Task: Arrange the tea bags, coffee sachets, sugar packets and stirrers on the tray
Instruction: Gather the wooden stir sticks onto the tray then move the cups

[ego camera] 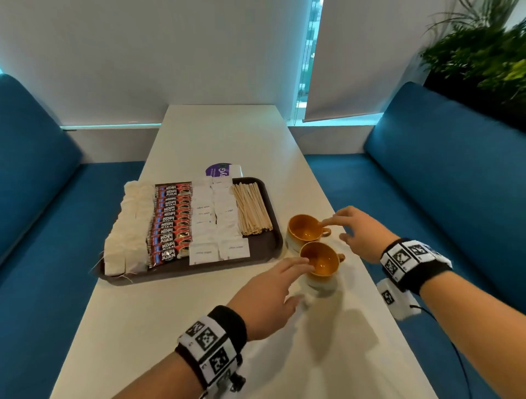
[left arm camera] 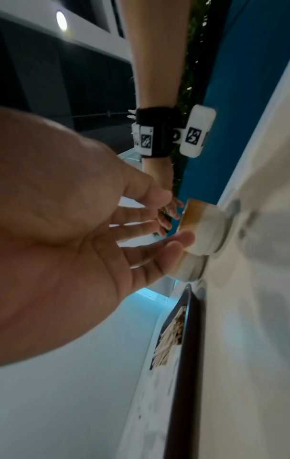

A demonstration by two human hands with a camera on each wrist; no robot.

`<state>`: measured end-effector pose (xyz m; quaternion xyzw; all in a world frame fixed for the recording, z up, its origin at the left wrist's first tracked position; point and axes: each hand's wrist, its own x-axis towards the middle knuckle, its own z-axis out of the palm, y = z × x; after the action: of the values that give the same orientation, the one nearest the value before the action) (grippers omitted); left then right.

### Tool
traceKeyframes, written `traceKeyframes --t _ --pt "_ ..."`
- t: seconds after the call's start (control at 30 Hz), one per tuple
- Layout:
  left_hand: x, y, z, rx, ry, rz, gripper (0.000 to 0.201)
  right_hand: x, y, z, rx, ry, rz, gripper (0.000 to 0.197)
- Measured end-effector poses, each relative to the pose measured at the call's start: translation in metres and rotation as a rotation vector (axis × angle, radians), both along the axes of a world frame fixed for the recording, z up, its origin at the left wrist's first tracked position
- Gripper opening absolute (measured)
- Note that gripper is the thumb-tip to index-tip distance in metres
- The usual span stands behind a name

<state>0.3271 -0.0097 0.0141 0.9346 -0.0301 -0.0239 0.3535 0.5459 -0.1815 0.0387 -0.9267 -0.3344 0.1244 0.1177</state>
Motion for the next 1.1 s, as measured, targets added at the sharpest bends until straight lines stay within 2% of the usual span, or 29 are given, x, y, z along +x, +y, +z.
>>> traceKeyframes --t 0.07,0.13,0.2,0.27,0.47,0.6,0.8,0.93,1.1 --pt "0.008 -0.006 -0.01 0.034 0.02 -0.034 0.064 0.007 0.004 -0.007 0.026 0.039 0.067 0.046" --pt "0.013 -0.009 -0.018 0.051 0.027 -0.026 0.064 0.012 0.009 -0.012 0.079 0.085 0.101 0.034" --pt "0.016 -0.009 -0.022 0.029 -0.004 0.005 0.057 0.016 0.014 -0.014 0.111 0.111 0.102 0.019" --pt "0.017 -0.008 -0.021 0.001 -0.012 0.049 0.046 0.019 0.02 -0.016 0.134 0.108 0.075 0.012" --pt "0.002 0.015 -0.01 -0.019 0.024 0.159 0.014 0.033 0.035 -0.02 0.19 0.095 0.009 0.009" --pt "-0.017 0.037 -0.006 -0.011 0.049 0.193 0.005 0.049 0.054 -0.023 0.209 0.036 -0.021 0.008" --pt "-0.044 0.062 -0.01 -0.073 0.053 0.279 0.011 0.086 0.094 -0.03 0.233 0.013 -0.099 0.009" --pt "-0.059 0.079 -0.014 -0.091 -0.031 0.322 0.023 0.109 0.122 -0.034 0.253 -0.004 -0.146 0.015" --pt "-0.072 0.098 -0.015 -0.057 -0.138 0.358 0.025 0.133 0.149 -0.036 0.28 -0.012 -0.17 0.016"
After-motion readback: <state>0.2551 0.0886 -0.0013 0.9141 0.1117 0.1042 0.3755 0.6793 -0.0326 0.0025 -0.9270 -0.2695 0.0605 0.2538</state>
